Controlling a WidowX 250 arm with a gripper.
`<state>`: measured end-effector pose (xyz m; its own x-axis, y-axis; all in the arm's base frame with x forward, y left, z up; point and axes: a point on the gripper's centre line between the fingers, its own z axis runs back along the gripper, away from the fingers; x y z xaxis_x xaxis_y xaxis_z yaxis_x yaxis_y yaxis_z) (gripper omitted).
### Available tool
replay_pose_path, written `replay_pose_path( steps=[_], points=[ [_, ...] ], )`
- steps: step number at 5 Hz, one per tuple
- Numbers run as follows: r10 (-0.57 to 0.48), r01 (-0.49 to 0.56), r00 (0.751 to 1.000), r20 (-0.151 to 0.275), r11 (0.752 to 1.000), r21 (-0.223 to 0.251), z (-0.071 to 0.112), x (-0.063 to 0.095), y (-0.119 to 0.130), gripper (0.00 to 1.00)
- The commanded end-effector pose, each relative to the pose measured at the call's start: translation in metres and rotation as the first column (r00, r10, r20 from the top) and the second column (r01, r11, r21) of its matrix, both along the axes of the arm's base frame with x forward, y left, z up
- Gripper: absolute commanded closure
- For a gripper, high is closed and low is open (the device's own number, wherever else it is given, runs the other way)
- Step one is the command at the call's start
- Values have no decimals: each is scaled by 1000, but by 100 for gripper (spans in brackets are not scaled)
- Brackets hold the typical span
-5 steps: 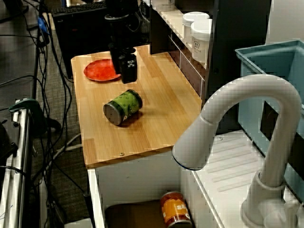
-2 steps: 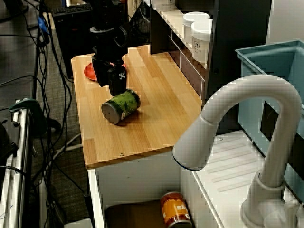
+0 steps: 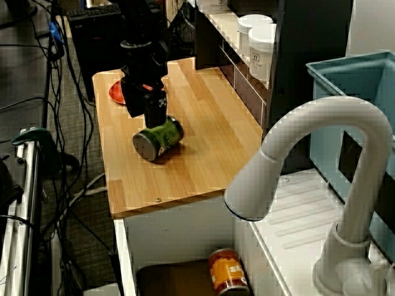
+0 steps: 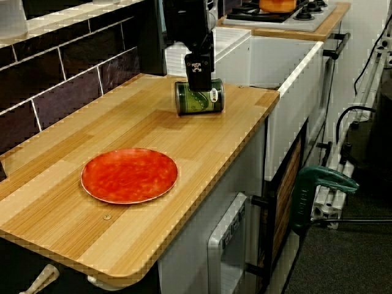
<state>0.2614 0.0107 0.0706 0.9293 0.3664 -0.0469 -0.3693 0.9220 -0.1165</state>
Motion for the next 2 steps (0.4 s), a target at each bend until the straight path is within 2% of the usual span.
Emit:
replay_pose_path(
  steps=[1, 2],
  points=[
    [35, -35, 999, 30, 999, 9, -7, 6, -3, 0],
    [51, -51, 998, 21, 999, 10, -11, 7, -5, 0]
  ],
)
